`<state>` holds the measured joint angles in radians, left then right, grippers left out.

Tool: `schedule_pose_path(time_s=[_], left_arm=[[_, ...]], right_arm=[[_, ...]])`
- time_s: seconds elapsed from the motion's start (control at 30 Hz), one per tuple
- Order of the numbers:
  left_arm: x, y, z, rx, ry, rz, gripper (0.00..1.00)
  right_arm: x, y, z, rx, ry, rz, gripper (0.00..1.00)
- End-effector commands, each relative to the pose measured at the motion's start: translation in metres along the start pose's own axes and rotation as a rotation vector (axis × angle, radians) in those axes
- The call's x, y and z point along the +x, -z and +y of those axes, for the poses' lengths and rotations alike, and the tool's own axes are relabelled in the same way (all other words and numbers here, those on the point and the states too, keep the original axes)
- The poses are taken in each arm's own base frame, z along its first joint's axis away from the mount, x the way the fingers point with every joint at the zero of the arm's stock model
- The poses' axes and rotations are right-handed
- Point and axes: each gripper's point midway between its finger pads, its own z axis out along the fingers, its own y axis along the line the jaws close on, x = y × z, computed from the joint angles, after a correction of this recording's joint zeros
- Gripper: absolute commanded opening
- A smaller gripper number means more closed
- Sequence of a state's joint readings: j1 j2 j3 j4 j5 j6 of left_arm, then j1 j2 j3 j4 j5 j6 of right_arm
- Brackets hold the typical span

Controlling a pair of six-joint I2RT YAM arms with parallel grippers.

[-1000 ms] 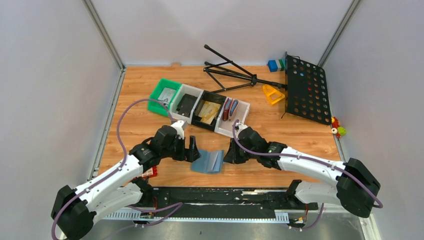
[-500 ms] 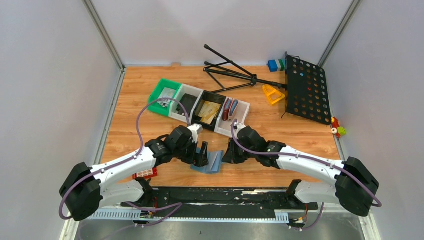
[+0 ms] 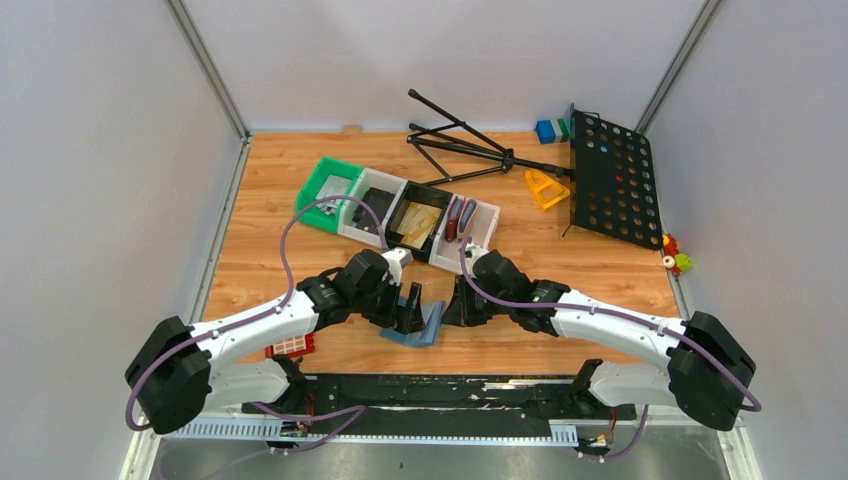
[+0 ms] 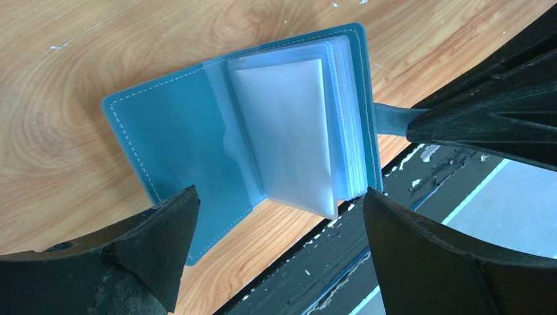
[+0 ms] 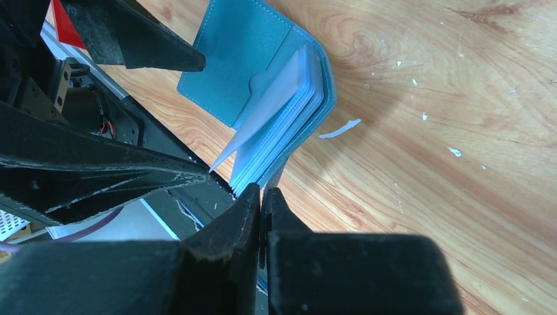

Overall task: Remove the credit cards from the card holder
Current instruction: Pick up the card holder from the center of the board.

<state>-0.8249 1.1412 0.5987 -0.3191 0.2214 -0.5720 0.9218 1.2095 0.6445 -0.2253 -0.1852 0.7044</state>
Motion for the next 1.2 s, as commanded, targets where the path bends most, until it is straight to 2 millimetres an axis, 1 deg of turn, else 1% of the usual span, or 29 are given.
schedule_pose_path(time_s=[0.0, 0.2, 0.37, 0.5, 0.57, 0.67, 0.8, 0.93, 0.97, 1.03, 1.1, 1.13, 1.17], left_arm=[[-0.006, -0.004, -0.013, 0.054, -0.012, -0.007, 1.00], [0.000, -0.009, -0.005, -0.013, -0.033, 0.029, 1.00], [0.005, -0.013, -0.003, -0.056, -0.070, 0.058, 1.00], [0.008, -0.017, 0.002, -0.083, -0.065, 0.075, 0.90], [0.010, -0.019, 0.004, -0.088, -0.061, 0.082, 0.88], [0.013, -0.023, 0.003, -0.076, -0.047, 0.083, 0.86], [0.016, -0.030, 0.001, -0.051, -0.025, 0.082, 0.87], [0.008, -0.026, -0.002, -0.040, -0.012, 0.035, 0.86], [0.006, -0.024, -0.002, -0.047, -0.011, 0.021, 0.85], [0.003, -0.021, 0.002, -0.075, -0.007, 0.006, 0.79], [0.003, -0.018, 0.011, -0.130, 0.010, 0.002, 0.69], [0.004, -0.017, 0.019, -0.170, 0.026, -0.002, 0.64], [0.005, -0.016, 0.026, -0.201, 0.045, -0.006, 0.56]], right_arm=[[-0.020, 0.002, 0.024, -0.073, 0.029, -0.053, 0.00], [-0.020, 0.002, 0.025, -0.074, 0.029, -0.051, 0.00], [-0.019, 0.002, 0.024, -0.074, 0.028, -0.050, 0.00], [-0.019, 0.001, 0.024, -0.072, 0.027, -0.049, 0.00], [-0.019, 0.002, 0.023, -0.070, 0.025, -0.050, 0.00], [-0.019, 0.002, 0.023, -0.068, 0.025, -0.050, 0.00], [-0.016, 0.002, 0.020, -0.063, 0.022, -0.043, 0.00], [-0.014, 0.002, 0.019, -0.057, 0.021, -0.039, 0.00], [-0.014, 0.002, 0.018, -0.057, 0.020, -0.041, 0.00], [-0.014, 0.002, 0.018, -0.056, 0.020, -0.043, 0.00], [-0.015, 0.003, 0.019, -0.058, 0.022, -0.045, 0.00], [-0.015, 0.003, 0.019, -0.057, 0.021, -0.046, 0.00], [-0.016, 0.004, 0.019, -0.056, 0.024, -0.048, 0.00]])
